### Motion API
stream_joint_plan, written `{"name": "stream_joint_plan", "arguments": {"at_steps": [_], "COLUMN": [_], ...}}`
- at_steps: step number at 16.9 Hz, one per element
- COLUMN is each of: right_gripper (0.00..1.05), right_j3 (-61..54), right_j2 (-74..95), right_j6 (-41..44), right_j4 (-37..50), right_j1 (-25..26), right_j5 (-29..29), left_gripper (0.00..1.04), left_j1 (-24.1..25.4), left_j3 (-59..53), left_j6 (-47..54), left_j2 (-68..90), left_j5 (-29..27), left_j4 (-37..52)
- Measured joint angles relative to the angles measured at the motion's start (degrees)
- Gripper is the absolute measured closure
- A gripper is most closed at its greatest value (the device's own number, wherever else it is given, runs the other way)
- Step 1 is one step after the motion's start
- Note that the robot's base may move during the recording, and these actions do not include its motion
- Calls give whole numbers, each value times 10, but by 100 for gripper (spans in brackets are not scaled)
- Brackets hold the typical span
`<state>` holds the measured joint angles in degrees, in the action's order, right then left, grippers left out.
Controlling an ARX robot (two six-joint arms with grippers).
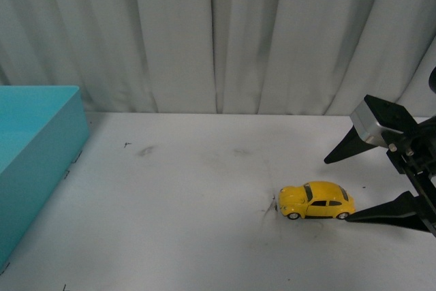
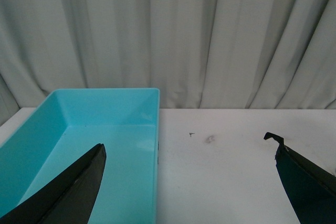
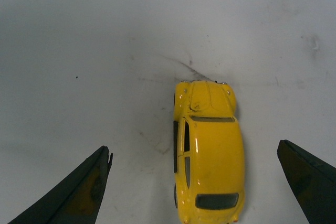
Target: Wind up and store yellow beetle toy
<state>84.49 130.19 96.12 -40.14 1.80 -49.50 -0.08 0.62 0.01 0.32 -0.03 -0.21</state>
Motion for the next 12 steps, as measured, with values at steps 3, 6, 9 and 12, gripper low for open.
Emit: {"name": "stream_joint_plan", "arguments": {"at_steps": [3, 6, 9, 12], "right_gripper": [7, 7, 7, 7], "right_j3": [5, 14, 45, 50], "right_j2": [9, 23, 61, 66], "right_j6": [16, 27, 3, -64], "right_j4": [10, 25, 31, 60], "right_j1": [-7, -18, -22, -43], "right_j5": [4, 32, 54, 59], "left_gripper": [7, 7, 7, 7], "left_j1": [0, 0, 0, 0], "left_j3": [0, 0, 0, 0], "left_j6": [0, 0, 0, 0], "left_j2": [0, 0, 0, 0], "left_j5": [0, 0, 0, 0], "left_j4": [0, 0, 0, 0]}}
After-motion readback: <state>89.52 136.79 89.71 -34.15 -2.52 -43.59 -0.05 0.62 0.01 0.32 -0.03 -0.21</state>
